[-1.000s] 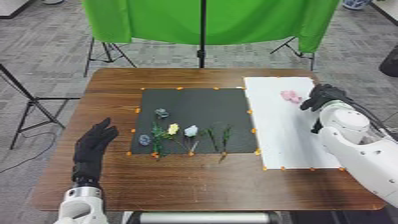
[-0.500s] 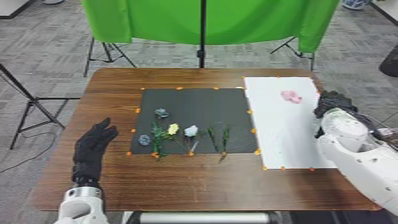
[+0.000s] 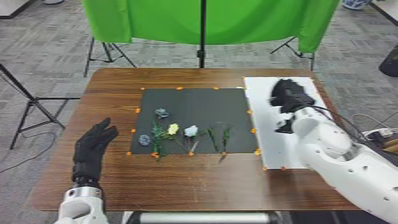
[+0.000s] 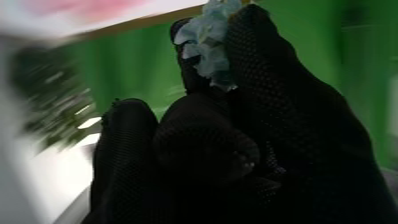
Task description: Arrange flowers
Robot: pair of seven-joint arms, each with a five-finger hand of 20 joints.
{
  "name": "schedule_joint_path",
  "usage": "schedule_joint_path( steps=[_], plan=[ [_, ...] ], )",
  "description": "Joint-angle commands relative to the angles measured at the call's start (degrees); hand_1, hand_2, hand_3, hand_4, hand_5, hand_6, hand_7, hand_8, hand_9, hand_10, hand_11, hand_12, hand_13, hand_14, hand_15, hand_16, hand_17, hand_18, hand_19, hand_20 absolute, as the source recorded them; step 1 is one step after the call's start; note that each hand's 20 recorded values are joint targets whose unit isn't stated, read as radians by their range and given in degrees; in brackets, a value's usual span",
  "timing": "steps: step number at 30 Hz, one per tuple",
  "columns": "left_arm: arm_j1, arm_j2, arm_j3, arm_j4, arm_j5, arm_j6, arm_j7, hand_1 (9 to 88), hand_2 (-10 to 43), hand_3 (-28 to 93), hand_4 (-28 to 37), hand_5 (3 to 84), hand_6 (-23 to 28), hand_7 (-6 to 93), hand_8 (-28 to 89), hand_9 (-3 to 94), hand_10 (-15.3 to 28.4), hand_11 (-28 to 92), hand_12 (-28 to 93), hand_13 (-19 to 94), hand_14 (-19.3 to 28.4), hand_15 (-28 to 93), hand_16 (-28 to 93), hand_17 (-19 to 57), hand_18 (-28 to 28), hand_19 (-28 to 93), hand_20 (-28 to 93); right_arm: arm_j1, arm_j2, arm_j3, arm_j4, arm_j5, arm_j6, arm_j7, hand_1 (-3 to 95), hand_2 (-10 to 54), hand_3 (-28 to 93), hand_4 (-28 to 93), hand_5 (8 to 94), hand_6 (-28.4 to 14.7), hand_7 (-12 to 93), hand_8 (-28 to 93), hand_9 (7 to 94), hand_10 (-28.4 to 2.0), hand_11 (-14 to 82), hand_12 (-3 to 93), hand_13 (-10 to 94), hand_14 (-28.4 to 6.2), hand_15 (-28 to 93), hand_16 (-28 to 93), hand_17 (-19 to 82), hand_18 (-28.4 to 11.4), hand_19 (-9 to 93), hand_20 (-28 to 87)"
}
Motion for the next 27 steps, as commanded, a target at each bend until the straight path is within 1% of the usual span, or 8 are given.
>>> schedule_joint_path(
  steps=[1,13,17,21,22,24,25,27],
  plan=[
    [0.19,-0.92,0.88,0.49,0.15,-0.58,-0.93,26.2,10.5,64,-28.2,44.7,4.4,11.8,-7,44.6,13.8,18,11,33,16.9,22,-2,6.0,10.5,9,17,6.87,-11.65,-9.16,1.36,-1.11,-3.42,-4.78,65.5,-9.5,51,-13,78.2,-1.6,18,15,86.0,-10.4,7.8,39.8,90,-1.5,66,31,70,-10.9,93,63],
    [1.33,-0.59,0.52,0.18,-0.17,-0.37,-0.99,26.2,10.4,64,-28.2,44.7,4.4,11.8,-7,44.6,13.8,18,11,33,16.8,22,-2,6.0,10.5,9,17,5.01,-11.81,-10.76,2.4,-0.35,-4.58,-4.12,65.0,-9.5,52,-13,78.5,-1.3,18,15,86.1,-10.2,7.5,39.5,90,-1.6,66,31,69,-10.9,93,63],
    [1.35,-0.46,0.57,0.22,-0.1,-0.82,-1.15,26.2,10.3,64,-28.2,44.9,4.5,11.8,-7,44.6,13.9,18,11,33,16.8,22,-2,6.1,10.5,9,17,4.1,-11.68,-10.66,2.11,-0.12,-5.74,-3.87,64.0,-9.5,52,-13,78.1,-1.2,18,15,85.8,-10.3,7.2,39.4,90,-1.6,66,31,69,-10.9,93,63],
    [1.33,-0.42,0.57,0.2,-0.01,-0.93,-1.12,26.3,10.4,64,-28.2,44.8,4.5,11.8,-7,44.5,13.8,18,11,33,16.8,22,-2,6.0,10.5,9,17,3.25,-11.49,-9.77,1.53,0.58,-6.37,-4.09,61.9,-9.5,49,-11,76.5,-1.6,17,13,84.0,-10.5,7.3,38.0,90,-1.9,66,31,69,-10.9,93,63],
    [1.34,-0.38,0.54,0.21,-0.02,-1.02,-1.16,26.3,10.4,64,-28.2,44.8,4.4,11.8,-7,44.5,13.9,18,11,33,16.8,22,-2,6.0,10.5,9,17,3.15,-11.28,-9.63,1.21,0.54,-6.63,-3.97,61.0,-9.5,47,-11,75.9,-1.9,16,13,82.8,-10.9,9.4,36.0,90,-1.9,66,31,69,-11.0,93,63],
    [1.32,-0.36,0.51,0.23,0.0,-1.13,-1.24,26.2,10.3,64,-28.2,44.7,4.3,11.9,-7,44.5,13.8,18,11,33,16.8,22,-2,6.0,10.5,9,17,2.9,-10.98,-9.18,0.99,-0.01,-7.03,-4.34,55.3,-9.5,52,-12,72.8,-1.7,15,10,79.3,-12.4,15.6,29.5,89,-2.1,66,31,68,-11.0,93,63],
    [1.35,-0.37,0.48,0.22,0.07,-1.13,-1.28,26.2,10.2,64,-28.2,44.7,4.3,11.8,-7,44.5,13.9,18,11,33,16.8,22,-2,6.0,10.5,9,17,2.66,-10.8,-8.66,0.62,0.07,-8.1,-4.2,51.7,-9.5,56,-15,71.2,-1.3,16,6,77.7,-13.1,18.4,25.0,89,-2.2,66,31,68,-11.1,93,64],
    [1.31,-0.37,0.5,0.22,-0.03,-1.13,-1.29,26.1,10.2,64,-28.2,44.7,4.4,11.8,-7,44.5,13.9,18,11,33,16.8,22,-2,6.0,10.5,9,17,2.22,-10.38,-7.69,0.06,0.08,-9.68,-4.27,45.2,-9.5,63,-16,67.1,-0.8,16,-6,73.9,-14.1,19.5,22.1,88,-2.6,66,32,67,-11.4,93,63]
  ],
)
